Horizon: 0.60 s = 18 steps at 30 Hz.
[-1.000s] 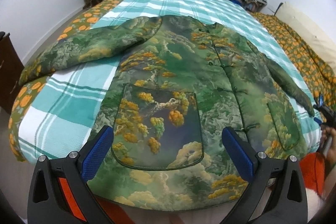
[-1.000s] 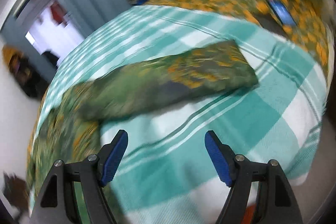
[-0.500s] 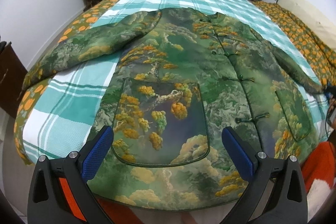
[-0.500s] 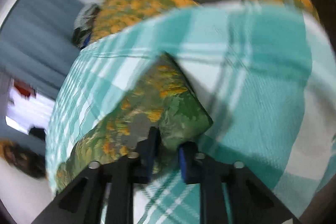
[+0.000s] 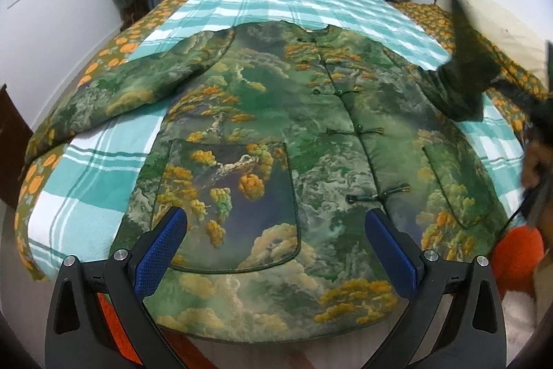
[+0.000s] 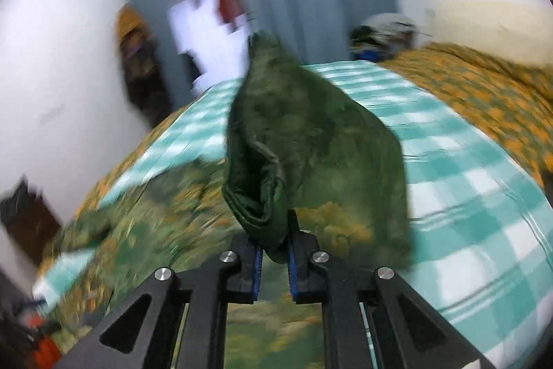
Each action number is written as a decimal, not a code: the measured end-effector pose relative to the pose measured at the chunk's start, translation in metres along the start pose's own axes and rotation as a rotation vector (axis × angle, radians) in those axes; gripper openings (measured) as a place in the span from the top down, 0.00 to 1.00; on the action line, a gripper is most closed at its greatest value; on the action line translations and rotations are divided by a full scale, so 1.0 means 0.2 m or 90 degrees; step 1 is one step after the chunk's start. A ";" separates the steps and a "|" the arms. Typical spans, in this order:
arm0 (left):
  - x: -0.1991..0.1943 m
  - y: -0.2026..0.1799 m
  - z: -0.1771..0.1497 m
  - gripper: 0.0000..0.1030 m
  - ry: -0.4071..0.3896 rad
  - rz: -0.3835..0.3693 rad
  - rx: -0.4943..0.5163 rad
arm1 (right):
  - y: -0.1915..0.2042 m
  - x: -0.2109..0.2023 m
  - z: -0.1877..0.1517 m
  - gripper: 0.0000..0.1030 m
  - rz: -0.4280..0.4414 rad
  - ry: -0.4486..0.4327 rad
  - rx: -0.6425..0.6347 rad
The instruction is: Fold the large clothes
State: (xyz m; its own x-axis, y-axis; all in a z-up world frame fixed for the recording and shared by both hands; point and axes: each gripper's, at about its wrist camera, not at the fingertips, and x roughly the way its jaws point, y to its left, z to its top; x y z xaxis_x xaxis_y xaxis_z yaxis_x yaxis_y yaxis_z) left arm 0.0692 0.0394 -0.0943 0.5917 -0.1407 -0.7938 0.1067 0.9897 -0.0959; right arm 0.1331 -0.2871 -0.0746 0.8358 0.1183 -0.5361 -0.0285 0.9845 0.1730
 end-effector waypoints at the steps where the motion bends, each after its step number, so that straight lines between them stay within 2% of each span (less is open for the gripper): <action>1: -0.01 0.00 0.00 0.01 -0.001 -0.001 0.000 | 0.09 0.05 -0.05 0.89 0.011 0.015 -0.018; 6: -0.02 0.00 0.00 0.01 0.000 -0.002 0.000 | 0.37 0.22 -0.30 0.89 0.026 0.089 -0.095; 9: 0.01 -0.01 0.02 0.01 0.009 -0.020 -0.004 | 0.43 0.30 -0.42 0.81 0.029 0.153 -0.114; 10: 0.02 -0.03 0.04 0.01 0.015 -0.034 -0.005 | 0.44 0.31 -0.45 0.71 0.036 0.176 -0.116; 11: 0.04 -0.04 0.06 0.01 0.019 -0.048 -0.005 | 0.40 0.32 -0.47 0.54 0.049 0.187 -0.113; 13: 0.08 -0.10 0.12 0.01 0.033 -0.096 -0.008 | 0.38 0.27 -0.50 0.39 0.094 0.195 -0.093; 18: 0.31 -0.32 0.28 0.01 0.094 -0.243 -0.013 | 0.30 0.06 -0.52 0.39 0.119 0.175 -0.060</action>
State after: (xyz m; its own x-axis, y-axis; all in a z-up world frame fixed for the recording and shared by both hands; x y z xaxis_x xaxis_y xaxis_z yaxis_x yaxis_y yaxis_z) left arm 0.1441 -0.0335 -0.1029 0.3913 -0.4938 -0.7765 0.2797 0.8677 -0.4108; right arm 0.0837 -0.2123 -0.1563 0.6326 0.3152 -0.7074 -0.2280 0.9487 0.2189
